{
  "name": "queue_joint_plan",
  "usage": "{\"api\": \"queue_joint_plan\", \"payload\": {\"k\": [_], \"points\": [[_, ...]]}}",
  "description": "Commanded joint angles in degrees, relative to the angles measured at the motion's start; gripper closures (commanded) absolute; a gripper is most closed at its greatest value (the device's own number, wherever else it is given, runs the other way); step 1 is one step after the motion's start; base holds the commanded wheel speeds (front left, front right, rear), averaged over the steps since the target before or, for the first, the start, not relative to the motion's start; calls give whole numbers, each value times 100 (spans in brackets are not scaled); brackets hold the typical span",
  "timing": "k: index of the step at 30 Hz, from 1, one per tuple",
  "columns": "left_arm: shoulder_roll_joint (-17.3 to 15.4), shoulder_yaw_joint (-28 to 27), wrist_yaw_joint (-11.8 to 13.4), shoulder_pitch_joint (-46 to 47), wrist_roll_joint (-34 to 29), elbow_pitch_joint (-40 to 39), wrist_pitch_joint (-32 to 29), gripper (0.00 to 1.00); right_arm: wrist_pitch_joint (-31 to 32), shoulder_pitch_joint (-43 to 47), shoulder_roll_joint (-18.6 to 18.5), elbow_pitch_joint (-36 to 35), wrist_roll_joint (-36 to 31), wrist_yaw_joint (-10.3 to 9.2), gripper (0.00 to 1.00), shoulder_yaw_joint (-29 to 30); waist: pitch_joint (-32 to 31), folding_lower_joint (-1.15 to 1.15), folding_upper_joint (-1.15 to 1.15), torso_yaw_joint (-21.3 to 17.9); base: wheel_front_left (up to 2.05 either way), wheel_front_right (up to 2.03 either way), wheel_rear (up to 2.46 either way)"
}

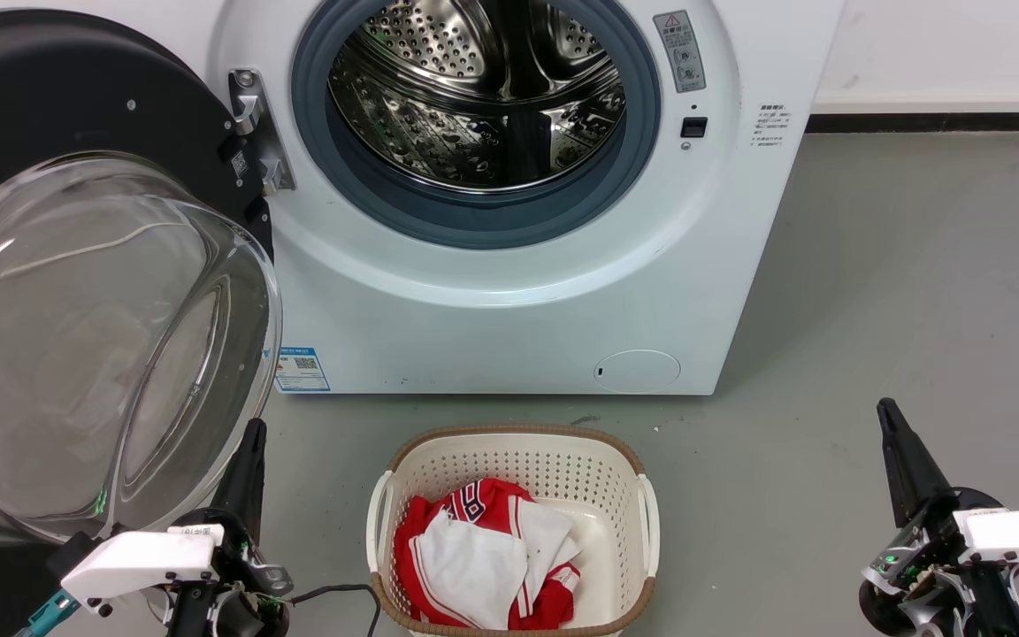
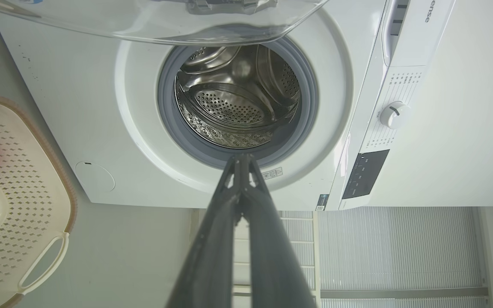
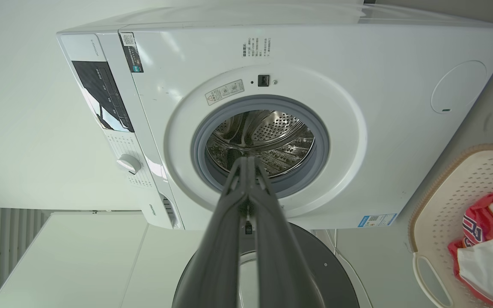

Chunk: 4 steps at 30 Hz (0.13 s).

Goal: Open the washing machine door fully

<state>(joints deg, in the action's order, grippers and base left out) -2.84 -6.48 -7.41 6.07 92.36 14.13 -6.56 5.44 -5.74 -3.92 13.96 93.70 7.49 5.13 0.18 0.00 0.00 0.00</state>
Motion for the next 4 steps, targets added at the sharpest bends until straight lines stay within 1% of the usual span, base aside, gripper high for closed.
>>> {"api": "queue_joint_plan", "payload": {"k": [1, 4], "points": [[-7, -18, -25, 39, 11, 3, -16, 100, 14, -71, 11, 12, -37, 0, 100, 17, 0, 0, 0, 0, 0, 0, 0], [-7, -18, -25, 39, 11, 2, -15, 100, 12, -72, 14, 12, -38, 0, 100, 21, 0, 0, 0, 0, 0, 0, 0]]}}
